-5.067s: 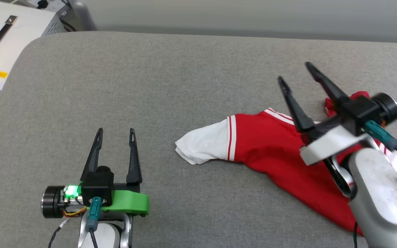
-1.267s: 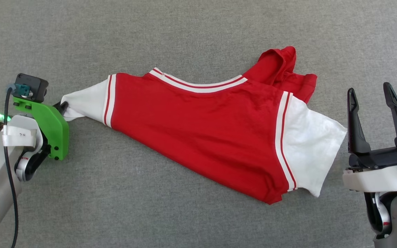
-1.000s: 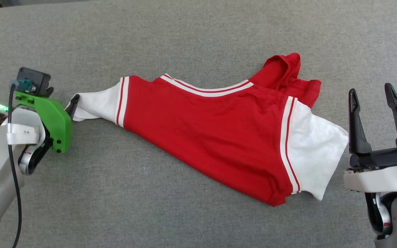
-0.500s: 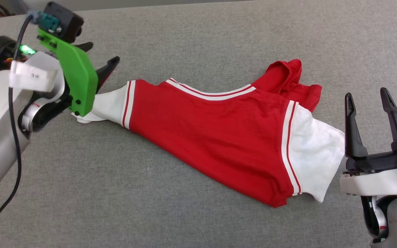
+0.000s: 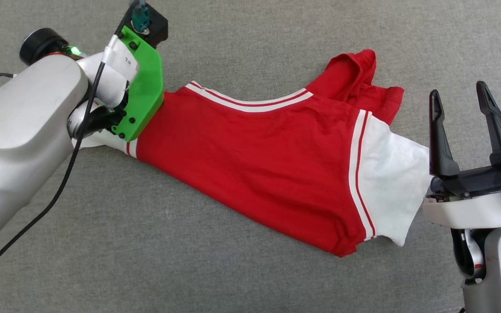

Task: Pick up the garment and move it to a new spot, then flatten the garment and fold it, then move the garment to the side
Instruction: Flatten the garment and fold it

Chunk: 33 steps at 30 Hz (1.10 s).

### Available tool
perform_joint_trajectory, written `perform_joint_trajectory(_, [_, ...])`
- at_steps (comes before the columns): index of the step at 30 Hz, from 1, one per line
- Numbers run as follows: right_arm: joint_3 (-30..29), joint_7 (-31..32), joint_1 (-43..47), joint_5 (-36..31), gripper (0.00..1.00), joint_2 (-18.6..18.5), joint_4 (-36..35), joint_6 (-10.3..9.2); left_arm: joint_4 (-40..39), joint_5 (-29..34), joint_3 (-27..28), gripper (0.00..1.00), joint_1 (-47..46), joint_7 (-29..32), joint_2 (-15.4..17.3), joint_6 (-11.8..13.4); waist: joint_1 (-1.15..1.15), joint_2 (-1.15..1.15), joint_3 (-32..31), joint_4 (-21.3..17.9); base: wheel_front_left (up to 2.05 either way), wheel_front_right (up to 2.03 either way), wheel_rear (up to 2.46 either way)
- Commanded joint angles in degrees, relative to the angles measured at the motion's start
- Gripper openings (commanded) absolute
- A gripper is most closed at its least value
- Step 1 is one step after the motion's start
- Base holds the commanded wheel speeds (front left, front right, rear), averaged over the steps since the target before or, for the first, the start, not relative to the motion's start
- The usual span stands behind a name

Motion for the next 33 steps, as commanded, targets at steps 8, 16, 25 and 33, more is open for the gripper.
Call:
perform_joint_trajectory(8, [0.3, -0.52, -2.32, 0.33, 1.0, 0.15, 0.09, -0.03, 7.2, 0.69, -3.79, 1.0, 1.16, -0.68, -0.91, -0.55, 0.0, 0.0, 4.14, -2.78, 0.0, 0.0, 0.0])
perform_joint_trajectory(16, [-0.12, -0.52, -2.2, -0.25, 1.0, -0.05, 0.48, -0.03, 4.71, -0.23, -5.67, 0.0, 4.91, -5.53, -0.43, -0.58, 0.0, 0.0, 2.5, -1.69, 0.0, 0.0, 0.0])
perform_joint_trajectory(25, [-1.21, -0.52, 0.96, -0.55, 1.0, -0.05, 1.1, -0.03, -1.5, 3.43, -2.63, 0.0, 7.96, -26.74, 3.21, 1.13, 0.0, 0.0, -4.27, 1.69, 0.0, 0.0, 0.0])
perform_joint_trajectory(33, [-2.66, -0.52, 4.82, -0.92, 1.0, 0.39, 1.08, -0.03, -18.99, 4.86, -0.52, 0.0, 17.33, -35.94, 11.59, 11.87, 0.0, 0.0, -10.12, 4.72, 0.0, 0.0, 0.0])
